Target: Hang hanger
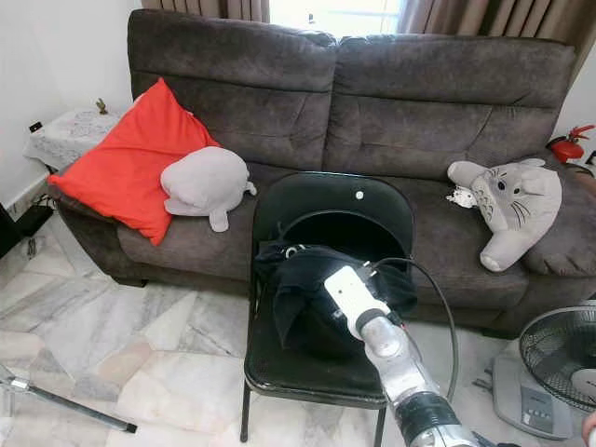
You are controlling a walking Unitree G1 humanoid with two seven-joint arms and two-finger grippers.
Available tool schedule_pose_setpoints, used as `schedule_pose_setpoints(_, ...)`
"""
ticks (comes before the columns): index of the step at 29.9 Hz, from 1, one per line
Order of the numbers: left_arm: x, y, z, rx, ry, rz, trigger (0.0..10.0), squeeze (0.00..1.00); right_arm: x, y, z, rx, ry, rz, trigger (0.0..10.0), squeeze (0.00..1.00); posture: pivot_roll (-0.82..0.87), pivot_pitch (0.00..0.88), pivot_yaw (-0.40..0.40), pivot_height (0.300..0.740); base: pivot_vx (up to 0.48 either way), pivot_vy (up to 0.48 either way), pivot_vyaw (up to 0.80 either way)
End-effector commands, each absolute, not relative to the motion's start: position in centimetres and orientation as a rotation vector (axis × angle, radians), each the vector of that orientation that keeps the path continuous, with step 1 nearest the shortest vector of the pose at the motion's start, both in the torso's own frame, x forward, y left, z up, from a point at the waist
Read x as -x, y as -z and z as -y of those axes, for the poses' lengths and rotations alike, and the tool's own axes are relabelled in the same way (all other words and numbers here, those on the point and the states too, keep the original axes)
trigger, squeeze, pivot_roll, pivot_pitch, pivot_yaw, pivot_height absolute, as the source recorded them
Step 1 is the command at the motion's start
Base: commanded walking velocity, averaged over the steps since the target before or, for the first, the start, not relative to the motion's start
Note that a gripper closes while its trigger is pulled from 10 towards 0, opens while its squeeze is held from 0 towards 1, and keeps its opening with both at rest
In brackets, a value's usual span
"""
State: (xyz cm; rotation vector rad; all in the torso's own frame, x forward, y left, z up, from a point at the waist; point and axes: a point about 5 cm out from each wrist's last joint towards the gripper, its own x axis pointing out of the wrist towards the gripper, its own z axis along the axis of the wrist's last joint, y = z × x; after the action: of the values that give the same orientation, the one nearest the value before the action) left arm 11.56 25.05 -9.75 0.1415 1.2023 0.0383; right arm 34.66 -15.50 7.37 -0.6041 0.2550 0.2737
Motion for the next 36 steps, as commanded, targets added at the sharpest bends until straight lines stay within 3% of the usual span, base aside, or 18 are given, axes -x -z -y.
schedule_pose_setpoints(1, -11.3, 9.9, -25.0, -0.136, -0.039, -1.212, 10.0, 0.00, -35.0, -7.8, 15.5, 0.610, -0.269, -0.249, 0.0, 0.00, 0.08, 0.000, -0.016, 0.740, 0.000, 0.000, 0.00)
schedule_pose_setpoints(16, -11.3, 9.9, -25.0, -0.138, -0.039, -1.214, 10.0, 0.00, -33.6, -7.7, 16.7, 0.472, -0.129, -0.221, 0.0, 0.00, 0.07, 0.000, -0.013, 0.740, 0.000, 0.000, 0.00)
schedule_pose_setpoints(21, -11.3, 9.8, -25.0, -0.142, -0.036, -1.214, 10.0, 0.00, -33.4, -9.7, 16.1, 0.333, -0.091, -0.116, 0.0, 0.00, 0.06, 0.000, -0.007, 0.740, 0.000, 0.000, 0.00)
schedule_pose_setpoints(36, -11.3, 9.8, -25.1, -0.153, -0.026, -1.216, 10.0, 0.00, -34.6, -13.1, 14.5, 0.254, -0.114, 0.000, 0.0, 0.00, 0.06, 0.000, -0.004, 0.740, 0.000, 0.000, 0.00)
